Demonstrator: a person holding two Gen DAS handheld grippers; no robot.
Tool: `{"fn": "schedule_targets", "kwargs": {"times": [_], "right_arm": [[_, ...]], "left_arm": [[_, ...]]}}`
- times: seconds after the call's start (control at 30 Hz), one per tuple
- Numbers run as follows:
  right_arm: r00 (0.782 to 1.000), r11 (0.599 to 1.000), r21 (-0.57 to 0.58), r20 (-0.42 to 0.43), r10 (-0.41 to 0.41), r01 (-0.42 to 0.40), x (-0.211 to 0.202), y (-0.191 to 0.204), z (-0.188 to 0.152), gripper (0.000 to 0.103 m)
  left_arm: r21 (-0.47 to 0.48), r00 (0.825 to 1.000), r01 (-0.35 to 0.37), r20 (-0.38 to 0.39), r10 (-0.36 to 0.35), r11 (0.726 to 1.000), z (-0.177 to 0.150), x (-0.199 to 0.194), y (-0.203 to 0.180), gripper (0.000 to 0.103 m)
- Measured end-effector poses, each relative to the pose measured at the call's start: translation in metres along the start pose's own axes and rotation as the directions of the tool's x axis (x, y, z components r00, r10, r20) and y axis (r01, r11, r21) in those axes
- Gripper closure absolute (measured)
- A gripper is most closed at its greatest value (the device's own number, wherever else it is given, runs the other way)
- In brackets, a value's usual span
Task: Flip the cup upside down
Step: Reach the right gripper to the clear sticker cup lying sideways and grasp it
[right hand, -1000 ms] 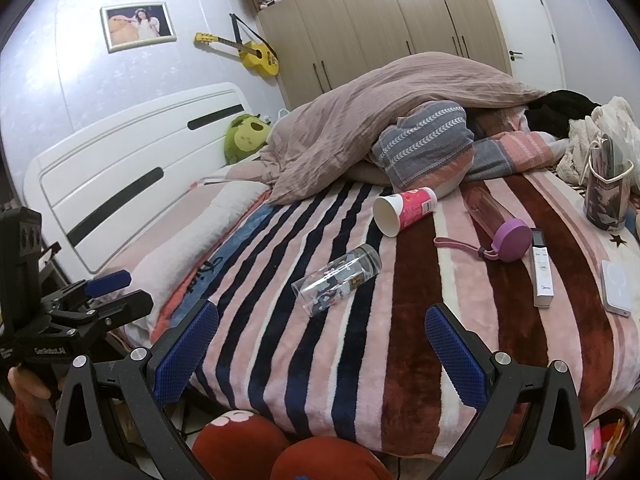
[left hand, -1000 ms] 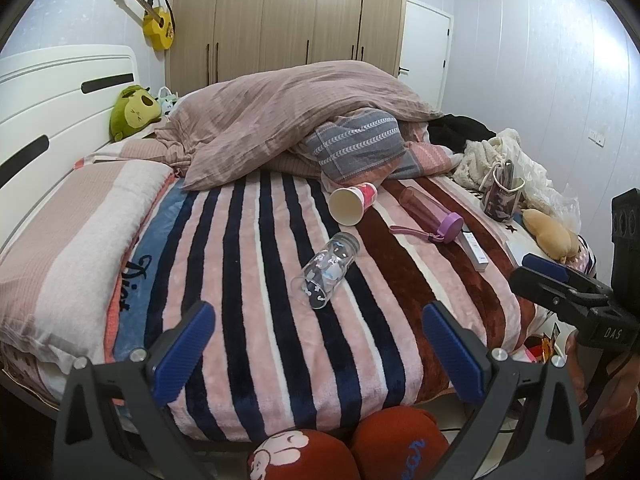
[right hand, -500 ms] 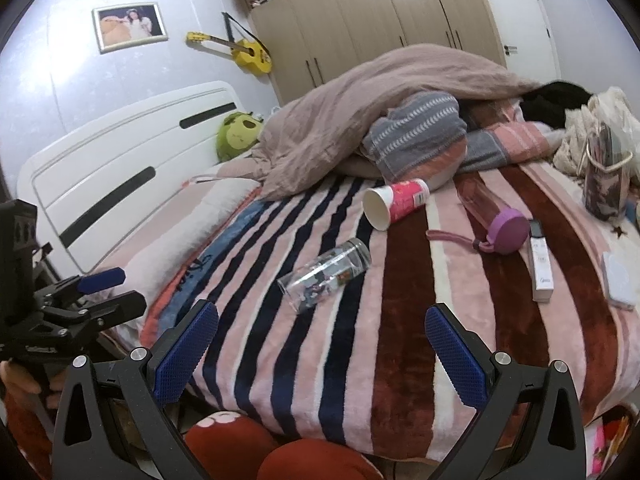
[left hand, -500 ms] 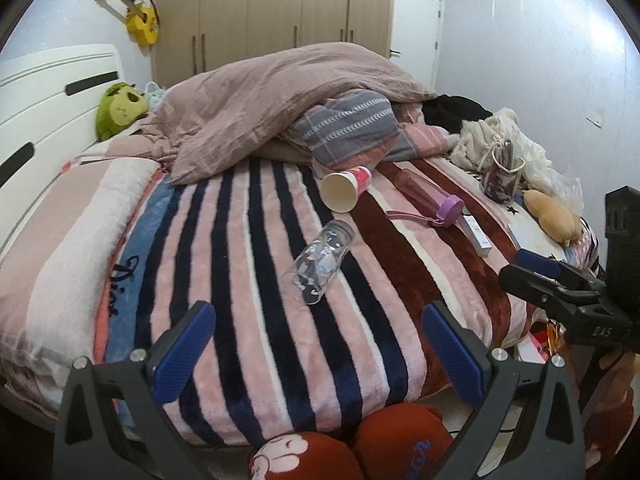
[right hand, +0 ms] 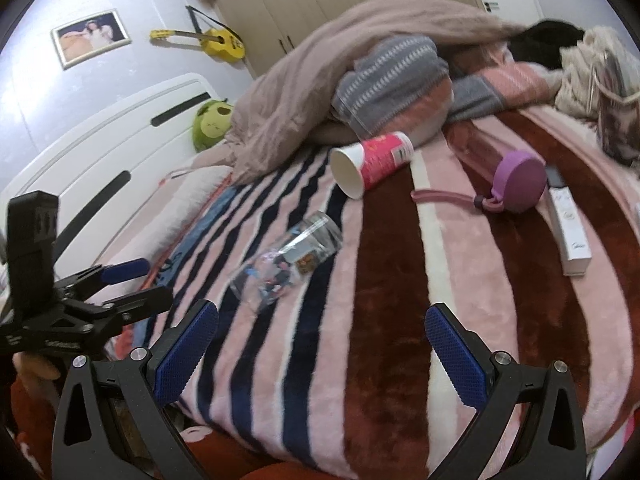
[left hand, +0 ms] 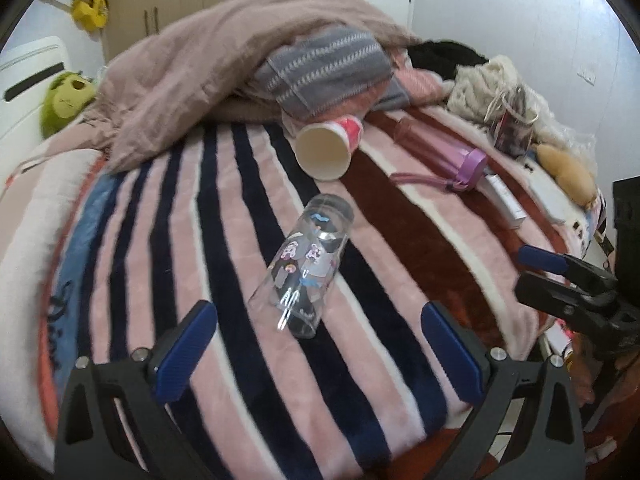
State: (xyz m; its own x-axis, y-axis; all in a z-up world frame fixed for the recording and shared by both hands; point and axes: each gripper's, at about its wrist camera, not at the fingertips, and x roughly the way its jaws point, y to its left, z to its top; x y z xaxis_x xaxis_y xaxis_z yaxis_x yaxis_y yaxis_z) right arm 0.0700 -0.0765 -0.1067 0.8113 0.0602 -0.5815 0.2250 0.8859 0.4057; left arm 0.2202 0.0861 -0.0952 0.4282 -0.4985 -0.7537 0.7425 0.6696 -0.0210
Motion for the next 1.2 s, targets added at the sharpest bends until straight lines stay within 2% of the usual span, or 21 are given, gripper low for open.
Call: {"fn": "schedule_targets", "kwargs": {"times": [0.27,0.33,0.53,0.6,0.7,0.87,1.0,1.1,1.13,1.2], "right_arm": [[0.998,1.000,-0.001,-0.055,-0.001,0.000,0.049,-0.021,-0.001,0.000],[0.998,1.000,0.011,-0.063,0.009,-0.008,0.058,-0.025,-0.001,0.000],[0.995,0.998,0.046,-0.091,0.047,-0.043,0.072,-0.028,-0.004,0.000],[0.991,0.994,0.079,-0.098,0.090,-0.082,0.073,-0.027,-0.005,0.000],[0.978,0.975,0.135,-0.090,0.187,-0.175,0.070,-0.022,-0.003,0.000],[0.963,0.964,0.137,-0.117,0.244,-0.228,0.073,0.004,0.003,0.000],[0.934,0.945,0.171,-0.180,0.309,-0.279,0.088,0.030,0.006,0.000],[0.901,0.929,0.183,-0.243,0.359,-0.321,0.108,0.053,0.004,0.000],[0.890,0.928,0.209,-0.282,0.358,-0.308,0.120,0.058,0.003,0.000],[0.877,0.931,0.241,-0.333,0.346,-0.275,0.140,0.066,0.000,0.006]], "left_arm": [[0.019,0.999,0.027,-0.038,-0.026,0.999,0.011,0.076,0.017,0.026],[0.021,0.999,0.024,-0.046,-0.023,0.999,0.012,0.088,0.019,0.038],[0.013,0.998,0.060,-0.006,-0.060,0.998,0.005,0.088,0.024,0.042],[0.007,0.997,0.075,-0.002,-0.075,0.997,-0.001,0.082,0.024,0.044],[-0.026,0.996,0.091,0.002,-0.091,0.996,-0.014,0.069,0.030,0.045],[-0.137,0.991,0.137,0.013,-0.137,0.981,-0.052,0.043,0.051,0.045],[-0.213,0.985,0.175,0.036,-0.172,0.961,-0.079,0.026,0.062,0.045],[-0.247,0.978,0.208,0.056,-0.201,0.946,-0.092,0.020,0.066,0.045],[-0.258,0.975,0.220,0.062,-0.211,0.941,-0.094,0.020,0.068,0.044],[-0.266,0.970,0.241,0.074,-0.230,0.933,-0.097,0.020,0.071,0.044]]}}
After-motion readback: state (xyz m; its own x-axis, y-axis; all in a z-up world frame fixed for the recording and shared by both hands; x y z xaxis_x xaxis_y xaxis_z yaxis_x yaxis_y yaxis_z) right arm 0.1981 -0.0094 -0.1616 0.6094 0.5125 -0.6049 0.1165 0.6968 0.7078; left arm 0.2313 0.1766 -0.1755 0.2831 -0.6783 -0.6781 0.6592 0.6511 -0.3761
